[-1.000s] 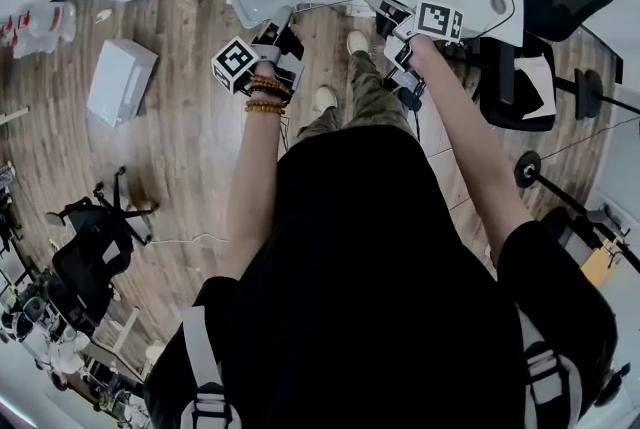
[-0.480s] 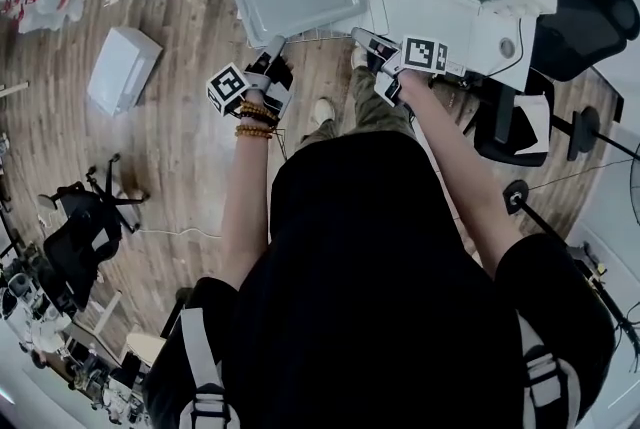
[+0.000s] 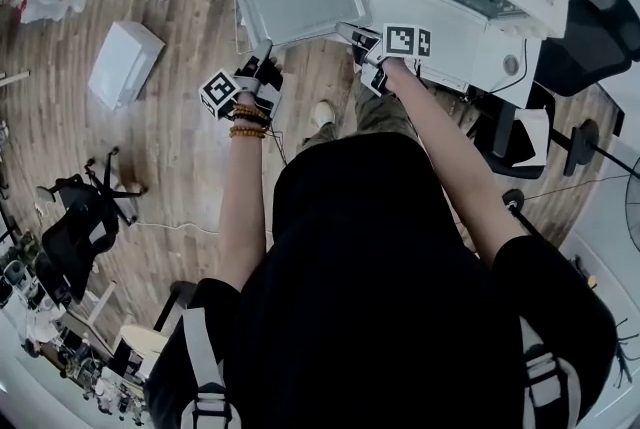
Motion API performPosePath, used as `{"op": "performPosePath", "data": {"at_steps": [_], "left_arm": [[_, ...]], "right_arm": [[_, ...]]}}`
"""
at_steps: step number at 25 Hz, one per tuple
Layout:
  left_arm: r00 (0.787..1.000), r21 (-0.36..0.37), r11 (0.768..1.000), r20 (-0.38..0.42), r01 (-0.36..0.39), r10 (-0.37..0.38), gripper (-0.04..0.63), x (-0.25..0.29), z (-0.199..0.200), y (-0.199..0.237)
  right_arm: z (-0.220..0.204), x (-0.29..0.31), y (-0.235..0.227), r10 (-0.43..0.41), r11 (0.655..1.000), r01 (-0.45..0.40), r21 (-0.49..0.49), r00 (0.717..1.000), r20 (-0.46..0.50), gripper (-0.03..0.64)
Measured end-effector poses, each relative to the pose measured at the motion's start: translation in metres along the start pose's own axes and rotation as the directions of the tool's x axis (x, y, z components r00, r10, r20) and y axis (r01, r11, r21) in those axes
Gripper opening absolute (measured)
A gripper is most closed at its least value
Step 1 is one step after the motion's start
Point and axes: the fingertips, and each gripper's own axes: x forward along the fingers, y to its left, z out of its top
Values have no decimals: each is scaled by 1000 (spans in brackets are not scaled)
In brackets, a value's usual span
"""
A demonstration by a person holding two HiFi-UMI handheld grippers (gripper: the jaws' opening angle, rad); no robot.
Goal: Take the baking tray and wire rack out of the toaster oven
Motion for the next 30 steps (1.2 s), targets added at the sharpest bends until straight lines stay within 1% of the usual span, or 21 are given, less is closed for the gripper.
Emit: {"op": "performPosePath", "data": {"at_steps": [4,9,10,13,15,16,18,19,20,21,23,24,25,26,30], "left_arm": [[1000,-14,1000,6,-1,1,31,12,5,3],[999,-49,998,-1,-44,44,31,22,3,19],[998,-54,997,-1,-57,57,31,23,2,22],[991,-59,989,-10,-134,134,31,26,-3,38],[986,-69,984,-29,-166,165,31,28,-5,46],[983,-67,981,-38,-185,182,31,29,-6,48],[968,-33,968,-42,-247,246,32,26,-4,52],[958,-8,959,-39,-283,283,56,24,-3,54],[949,11,949,-38,-314,314,94,22,-1,56],[941,21,942,-38,-336,337,110,19,0,58],[933,19,934,-39,-357,357,115,12,2,61],[932,16,933,-41,-360,360,115,9,3,62],[932,13,933,-43,-361,361,137,8,3,63],[931,12,932,-47,-362,362,140,7,2,65],[928,2,929,-48,-371,370,140,7,-3,67]], "right_arm": [[13,7,-8,-9,1000,9,6,1000,-14,54],[17,13,-25,-39,997,41,62,999,-33,54],[16,13,-30,-49,996,52,79,998,-37,54],[13,14,-47,-90,988,97,124,994,-59,55],[11,14,-56,-119,983,128,134,990,-74,62],[12,15,-59,-135,981,144,126,988,-80,69],[15,13,-63,-176,979,183,90,981,-85,78],[17,11,-67,-205,975,211,66,975,-87,90],[19,9,-72,-238,969,242,42,967,-87,103],[22,6,-76,-270,962,273,21,959,-89,115],[23,1,-83,-316,949,317,-5,944,-99,152],[22,-1,-84,-329,944,329,-12,938,-107,158],[21,-3,-86,-340,940,340,-18,933,-116,167],[20,-4,-87,-353,935,352,-27,927,-127,176],[16,-10,-91,-423,906,413,-91,883,-202,193]]}}
